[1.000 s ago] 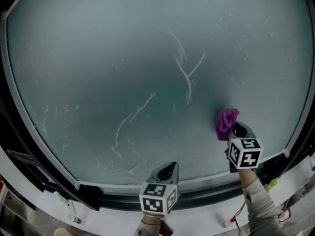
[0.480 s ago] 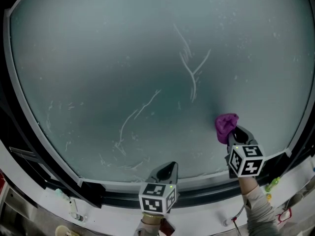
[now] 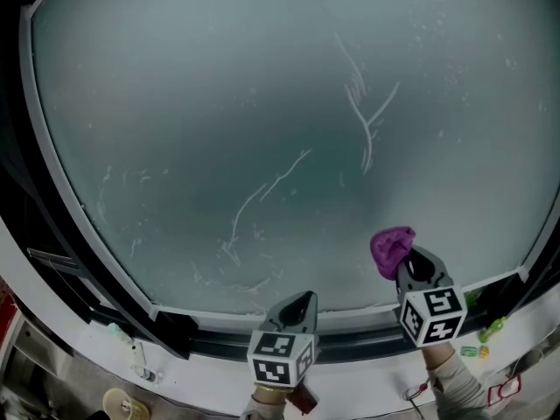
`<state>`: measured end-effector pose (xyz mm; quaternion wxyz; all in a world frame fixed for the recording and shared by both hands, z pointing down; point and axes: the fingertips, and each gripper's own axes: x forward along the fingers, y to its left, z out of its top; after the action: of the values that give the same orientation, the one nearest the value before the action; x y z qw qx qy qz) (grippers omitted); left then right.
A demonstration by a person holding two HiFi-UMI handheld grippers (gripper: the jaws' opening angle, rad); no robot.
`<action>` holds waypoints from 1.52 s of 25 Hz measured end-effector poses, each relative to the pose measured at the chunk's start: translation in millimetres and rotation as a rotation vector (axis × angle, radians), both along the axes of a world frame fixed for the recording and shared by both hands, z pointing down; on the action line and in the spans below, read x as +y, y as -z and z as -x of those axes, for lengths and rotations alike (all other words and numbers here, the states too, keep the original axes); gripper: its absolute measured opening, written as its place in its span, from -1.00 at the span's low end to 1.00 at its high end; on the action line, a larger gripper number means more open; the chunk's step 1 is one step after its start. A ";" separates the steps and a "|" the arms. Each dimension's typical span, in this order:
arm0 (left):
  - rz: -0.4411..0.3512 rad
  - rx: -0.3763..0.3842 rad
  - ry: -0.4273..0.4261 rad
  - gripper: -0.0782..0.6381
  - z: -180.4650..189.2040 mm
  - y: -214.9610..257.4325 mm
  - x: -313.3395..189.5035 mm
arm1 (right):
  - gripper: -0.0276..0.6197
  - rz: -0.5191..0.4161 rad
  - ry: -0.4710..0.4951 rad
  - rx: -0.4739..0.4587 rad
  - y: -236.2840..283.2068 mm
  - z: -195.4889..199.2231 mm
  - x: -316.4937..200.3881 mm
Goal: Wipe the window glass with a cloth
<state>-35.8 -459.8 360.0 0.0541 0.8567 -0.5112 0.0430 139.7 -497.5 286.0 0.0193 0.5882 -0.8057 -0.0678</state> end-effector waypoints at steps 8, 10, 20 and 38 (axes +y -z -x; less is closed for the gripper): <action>0.010 0.032 0.076 -0.77 28.9 -18.3 21.7 | -0.76 0.028 0.094 0.013 -31.0 49.6 37.3; 0.010 0.040 0.089 -0.77 33.7 -22.2 27.1 | -0.76 0.050 0.117 0.012 -41.5 61.6 49.4; 0.002 0.049 0.104 -0.77 41.4 -33.1 49.8 | -0.76 0.123 0.187 -0.083 -67.7 86.4 82.9; -0.037 0.056 0.101 -0.77 38.9 -17.9 64.1 | -0.77 0.084 0.177 -0.067 -64.5 81.2 95.2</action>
<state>-74.7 -395.7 377.9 0.0547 0.8316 -0.5526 0.0069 58.5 -402.3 350.4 0.0109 0.5153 -0.8568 -0.0159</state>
